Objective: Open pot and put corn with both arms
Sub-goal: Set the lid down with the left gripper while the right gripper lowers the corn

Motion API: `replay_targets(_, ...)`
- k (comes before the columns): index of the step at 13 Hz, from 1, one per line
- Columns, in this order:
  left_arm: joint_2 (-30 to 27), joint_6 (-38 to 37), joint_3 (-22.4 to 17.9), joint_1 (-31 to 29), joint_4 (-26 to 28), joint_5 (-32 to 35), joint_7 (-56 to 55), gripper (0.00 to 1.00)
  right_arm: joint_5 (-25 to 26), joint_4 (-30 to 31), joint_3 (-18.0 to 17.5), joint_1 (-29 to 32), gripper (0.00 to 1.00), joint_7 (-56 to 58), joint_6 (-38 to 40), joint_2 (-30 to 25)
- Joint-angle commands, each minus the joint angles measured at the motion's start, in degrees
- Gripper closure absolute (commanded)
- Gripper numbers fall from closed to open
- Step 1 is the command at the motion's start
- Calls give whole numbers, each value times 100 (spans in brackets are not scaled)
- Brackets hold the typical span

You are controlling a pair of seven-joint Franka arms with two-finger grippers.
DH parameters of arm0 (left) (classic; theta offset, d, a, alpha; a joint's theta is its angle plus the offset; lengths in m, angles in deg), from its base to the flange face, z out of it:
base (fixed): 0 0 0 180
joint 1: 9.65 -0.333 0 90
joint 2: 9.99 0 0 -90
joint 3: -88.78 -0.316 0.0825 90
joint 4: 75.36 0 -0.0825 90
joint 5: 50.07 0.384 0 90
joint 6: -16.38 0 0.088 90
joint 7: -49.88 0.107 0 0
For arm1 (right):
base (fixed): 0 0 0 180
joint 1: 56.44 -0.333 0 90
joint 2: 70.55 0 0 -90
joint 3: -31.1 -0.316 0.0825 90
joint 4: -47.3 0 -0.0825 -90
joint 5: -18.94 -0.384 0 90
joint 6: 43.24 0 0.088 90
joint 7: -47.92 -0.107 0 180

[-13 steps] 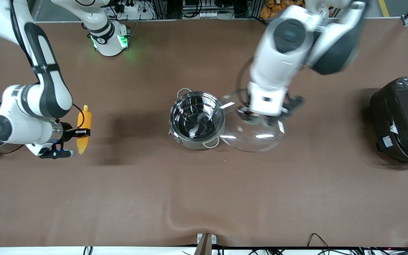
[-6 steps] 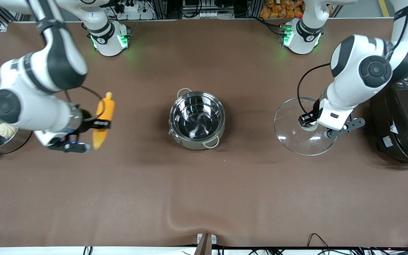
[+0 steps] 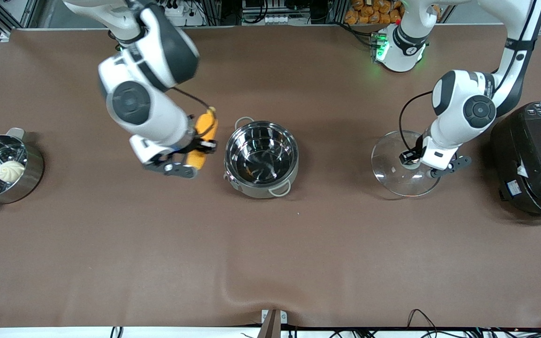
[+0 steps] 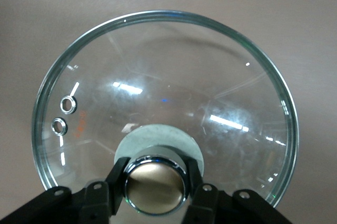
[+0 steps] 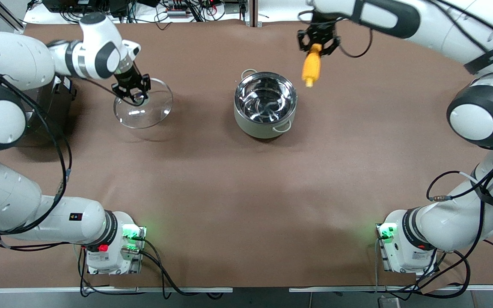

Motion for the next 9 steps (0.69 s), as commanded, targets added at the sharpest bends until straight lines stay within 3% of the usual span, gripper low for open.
replay_targets(1, 281, 416, 104, -99, 24, -106, 154, 100, 70, -43, 105, -354, 100, -403, -374, 308)
replay_targets(6, 625, 646, 95, -108, -46, -106, 154, 100, 316, -35, 132, -864, 99, -1133, -1174, 871)
replay_targets(7, 652, 646, 95, -108, -81, -106, 154, 86, 325, -43, 132, -978, 99, -1195, -1306, 976)
replay_targets(9, 670, 637, 95, -91, -178, -106, 145, 29, 325, -43, 132, -1102, 98, -1388, -1605, 1161)
